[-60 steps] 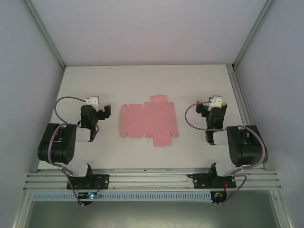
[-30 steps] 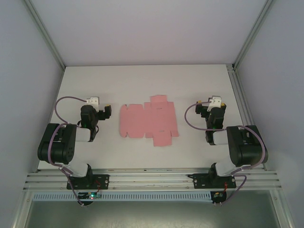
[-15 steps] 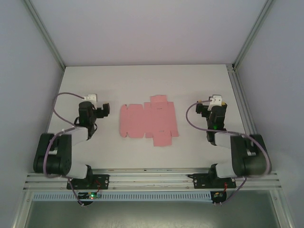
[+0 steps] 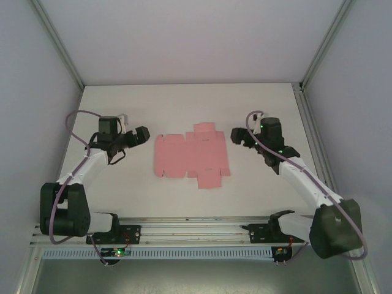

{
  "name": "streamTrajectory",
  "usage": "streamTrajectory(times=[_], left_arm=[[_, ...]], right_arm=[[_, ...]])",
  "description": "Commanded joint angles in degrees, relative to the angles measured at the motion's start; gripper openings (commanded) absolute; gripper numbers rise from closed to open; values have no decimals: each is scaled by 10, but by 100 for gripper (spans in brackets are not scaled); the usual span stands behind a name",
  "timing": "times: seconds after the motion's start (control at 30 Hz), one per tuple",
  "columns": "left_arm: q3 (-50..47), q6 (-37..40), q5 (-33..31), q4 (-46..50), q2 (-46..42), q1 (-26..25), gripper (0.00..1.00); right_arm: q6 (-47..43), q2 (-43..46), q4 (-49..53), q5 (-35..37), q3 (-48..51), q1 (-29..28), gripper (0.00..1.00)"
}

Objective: Assemble paper box

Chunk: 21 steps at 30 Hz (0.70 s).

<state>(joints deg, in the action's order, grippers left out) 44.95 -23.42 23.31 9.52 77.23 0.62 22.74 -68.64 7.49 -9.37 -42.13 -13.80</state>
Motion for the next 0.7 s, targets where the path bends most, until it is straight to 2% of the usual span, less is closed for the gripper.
streamTrajectory(times=[0.0,0.1,0.17,0.33,0.43,0.53,0.67], left_arm=[[-10,-24,55,40,11,-10,100],[-5,-17,83,42,44,-10,96],[5,-8,120,35,72,-11,89],[26,-19,186,-8,138,-20,84],[44,-17,195,-16,166,-30,81],[51,-20,229,-31,184,-44,79],[55,-18,233,-39,200,-67,73]], right_arm=[[55,-19,63,-82,14,-9,90],[60,-34,41,-88,25,-21,84],[63,-54,28,-93,29,-31,73],[73,-123,8,-108,37,-43,55],[70,-151,-8,-104,39,-54,48],[68,-176,-14,-101,38,-64,46],[72,-217,-18,-97,30,-68,40]])
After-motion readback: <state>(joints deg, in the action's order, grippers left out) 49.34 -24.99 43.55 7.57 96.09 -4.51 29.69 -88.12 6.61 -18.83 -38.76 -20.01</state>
